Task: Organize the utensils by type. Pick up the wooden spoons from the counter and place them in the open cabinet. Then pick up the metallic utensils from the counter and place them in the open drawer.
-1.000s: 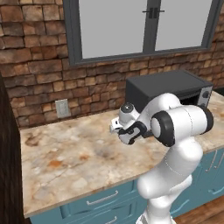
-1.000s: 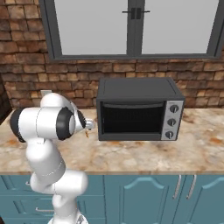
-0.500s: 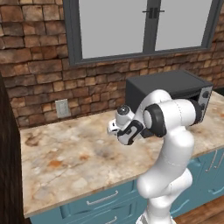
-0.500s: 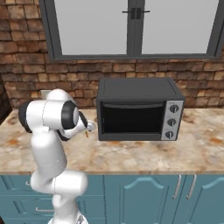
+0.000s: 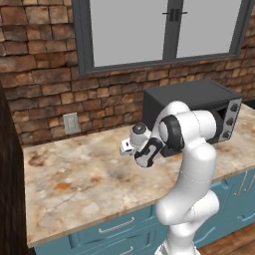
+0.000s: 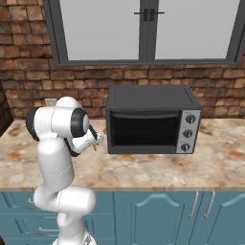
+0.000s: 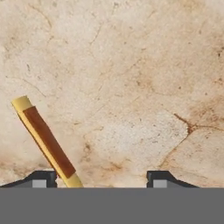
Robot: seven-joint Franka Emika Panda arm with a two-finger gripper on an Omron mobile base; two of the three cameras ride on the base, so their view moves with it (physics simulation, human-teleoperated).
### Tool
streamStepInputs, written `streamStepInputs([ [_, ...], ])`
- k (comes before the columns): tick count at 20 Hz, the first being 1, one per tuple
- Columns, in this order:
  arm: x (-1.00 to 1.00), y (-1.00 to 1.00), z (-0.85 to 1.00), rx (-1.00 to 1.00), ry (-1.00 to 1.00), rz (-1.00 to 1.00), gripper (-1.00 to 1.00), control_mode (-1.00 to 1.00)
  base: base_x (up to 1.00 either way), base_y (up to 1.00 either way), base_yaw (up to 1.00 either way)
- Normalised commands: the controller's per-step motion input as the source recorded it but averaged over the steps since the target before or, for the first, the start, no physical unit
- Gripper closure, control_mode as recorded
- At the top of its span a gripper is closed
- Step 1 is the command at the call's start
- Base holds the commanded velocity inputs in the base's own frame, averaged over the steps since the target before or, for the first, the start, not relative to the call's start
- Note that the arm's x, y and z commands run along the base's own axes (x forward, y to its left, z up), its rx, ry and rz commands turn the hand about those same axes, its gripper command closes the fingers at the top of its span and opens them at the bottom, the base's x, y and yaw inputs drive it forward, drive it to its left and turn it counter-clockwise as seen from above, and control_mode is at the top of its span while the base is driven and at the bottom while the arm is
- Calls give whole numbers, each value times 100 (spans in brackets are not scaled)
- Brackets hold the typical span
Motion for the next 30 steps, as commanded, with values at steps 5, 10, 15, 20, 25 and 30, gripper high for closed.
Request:
streamStepInputs([
  [5, 24, 0, -45, 0, 0, 0, 100, -100, 0, 0, 0],
  [10, 18, -1, -44, 1, 0, 0, 100, -100, 0, 0, 0],
  [15, 17, 0, -45, 1, 0, 0, 100, -100, 0, 0, 0],
  [20, 6, 3, -9, 2, 0, -2, 100, -100, 0, 0, 0],
  [25, 2, 33, 4, -1, 11, -19, 100, -100, 0, 0, 0],
  [30, 7, 43, 15, -4, 12, -24, 100, -100, 0, 0, 0],
])
